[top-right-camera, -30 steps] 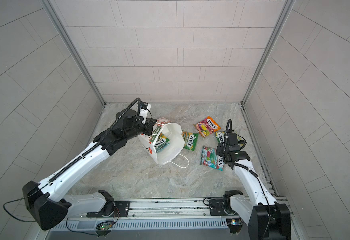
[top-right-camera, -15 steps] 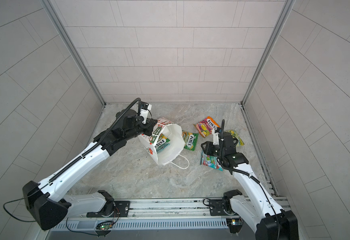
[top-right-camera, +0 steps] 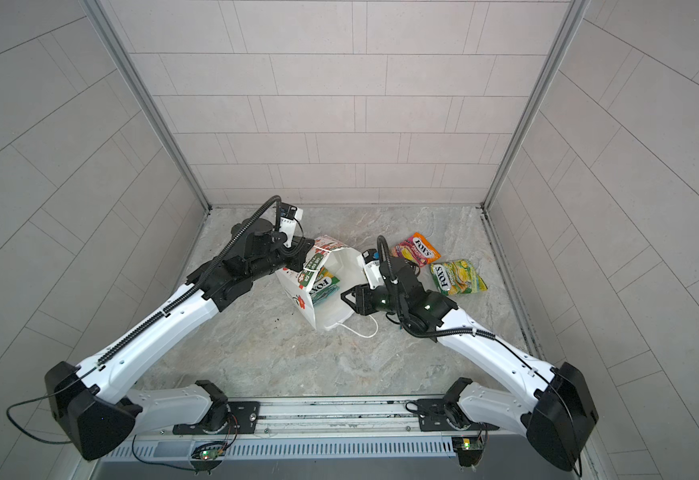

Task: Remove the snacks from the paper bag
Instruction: 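Open the right gripper and move it back over the bag opening, then reach deep into the bag with the right gripper toward the green Spring Tea packet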

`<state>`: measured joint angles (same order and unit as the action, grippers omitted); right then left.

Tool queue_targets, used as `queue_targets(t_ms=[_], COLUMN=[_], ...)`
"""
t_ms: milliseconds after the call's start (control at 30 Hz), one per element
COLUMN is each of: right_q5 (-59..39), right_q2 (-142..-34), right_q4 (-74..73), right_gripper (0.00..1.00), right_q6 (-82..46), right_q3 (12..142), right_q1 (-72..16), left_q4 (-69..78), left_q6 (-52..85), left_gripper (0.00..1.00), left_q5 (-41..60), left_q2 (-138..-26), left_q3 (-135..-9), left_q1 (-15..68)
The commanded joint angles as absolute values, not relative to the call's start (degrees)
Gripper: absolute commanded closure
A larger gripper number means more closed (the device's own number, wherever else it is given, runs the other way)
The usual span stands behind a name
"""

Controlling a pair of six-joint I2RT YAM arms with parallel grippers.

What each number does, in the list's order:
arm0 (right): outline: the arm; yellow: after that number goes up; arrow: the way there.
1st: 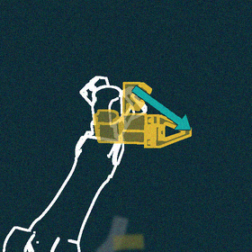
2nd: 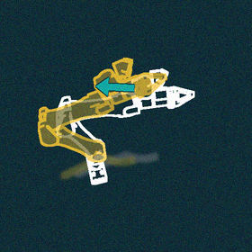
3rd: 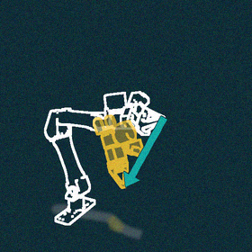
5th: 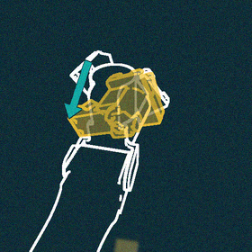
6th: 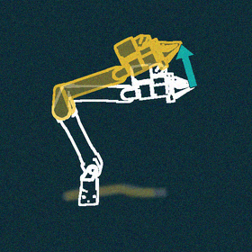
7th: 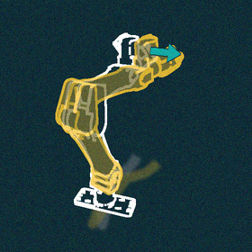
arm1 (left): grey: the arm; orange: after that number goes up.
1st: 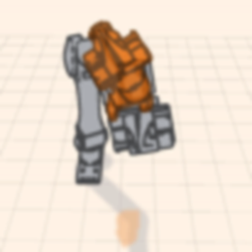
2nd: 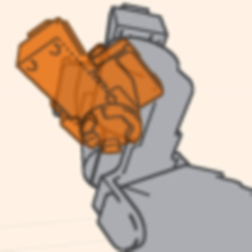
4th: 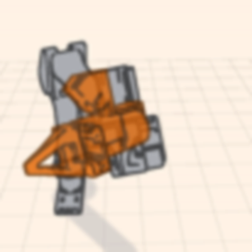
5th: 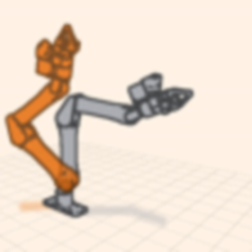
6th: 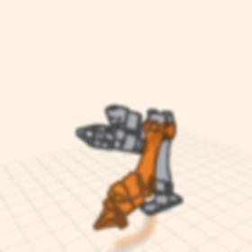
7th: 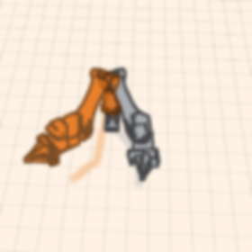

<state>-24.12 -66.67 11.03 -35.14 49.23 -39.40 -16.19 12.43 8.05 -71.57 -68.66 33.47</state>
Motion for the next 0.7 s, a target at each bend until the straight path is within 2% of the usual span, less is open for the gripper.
queue_targets(t_ms=[0, 233, 667], right_q5=[-21.20, -18.44, -10.30], right_q2=[-70.07, -78.86, -93.60], right_q4=[10.25, 10.11, 11.34], right_gripper=[0.59, 0.61, 0.60], right_q6=[-34.98, -35.63, -46.50], right_q3=[51.15, 55.17, 64.25], right_q1=[-41.46, -43.55, -43.68], left_q4=[-15.67, -15.47, -15.21], left_q6=[12.13, 12.32, 12.46], left_gripper=[1.00, 1.00, 1.00], left_q5=[7.13, 6.44, 6.78], left_q2=[-70.05, -69.98, -69.62], left_q3=[-69.51, -69.34, -69.25], left_q1=[33.57, 33.57, 33.58])
